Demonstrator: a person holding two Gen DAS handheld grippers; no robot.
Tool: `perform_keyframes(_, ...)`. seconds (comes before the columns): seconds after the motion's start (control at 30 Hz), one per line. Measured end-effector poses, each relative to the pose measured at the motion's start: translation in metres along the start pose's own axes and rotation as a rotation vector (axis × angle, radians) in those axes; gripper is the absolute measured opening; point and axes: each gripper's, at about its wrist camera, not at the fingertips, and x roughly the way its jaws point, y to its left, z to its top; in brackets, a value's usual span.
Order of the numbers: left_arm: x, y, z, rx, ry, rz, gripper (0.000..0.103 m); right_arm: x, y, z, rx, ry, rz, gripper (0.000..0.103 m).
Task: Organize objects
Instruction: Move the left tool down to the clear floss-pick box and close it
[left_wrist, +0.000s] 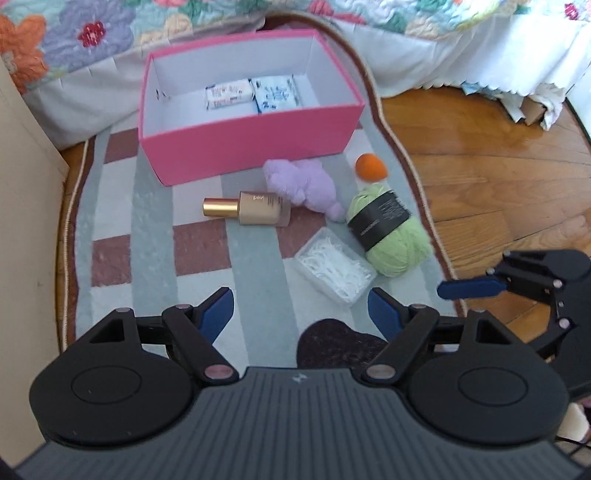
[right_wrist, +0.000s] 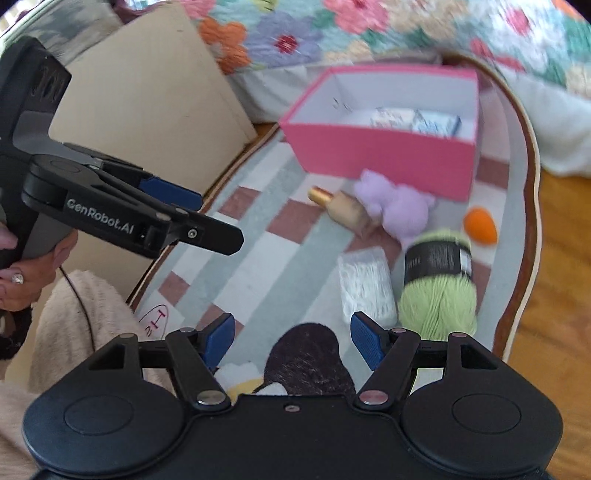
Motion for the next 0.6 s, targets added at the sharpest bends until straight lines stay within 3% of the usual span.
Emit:
perform_keyframes(0.13, 0.031, 0.0, 0.0, 0.062, 0.014, 0.043, 0.079, 0.021, -0.014, -0.012, 0.071, 0.008, 0.011, 0.074)
perform_keyframes(0.43, 0.095, 0.002, 0.007, 0.176, 0.02, 0.044, 0.08, 0.067, -0.037, -0.01, 0.228, 0.014, 0.036, 0.077)
perform_keyframes(0.6, 0.123, 0.007, 0.017, 0.151, -0.007, -0.056, 0.077, 0.093, -0.048, -0.012, 0.306, 0.067, 0.006, 0.077)
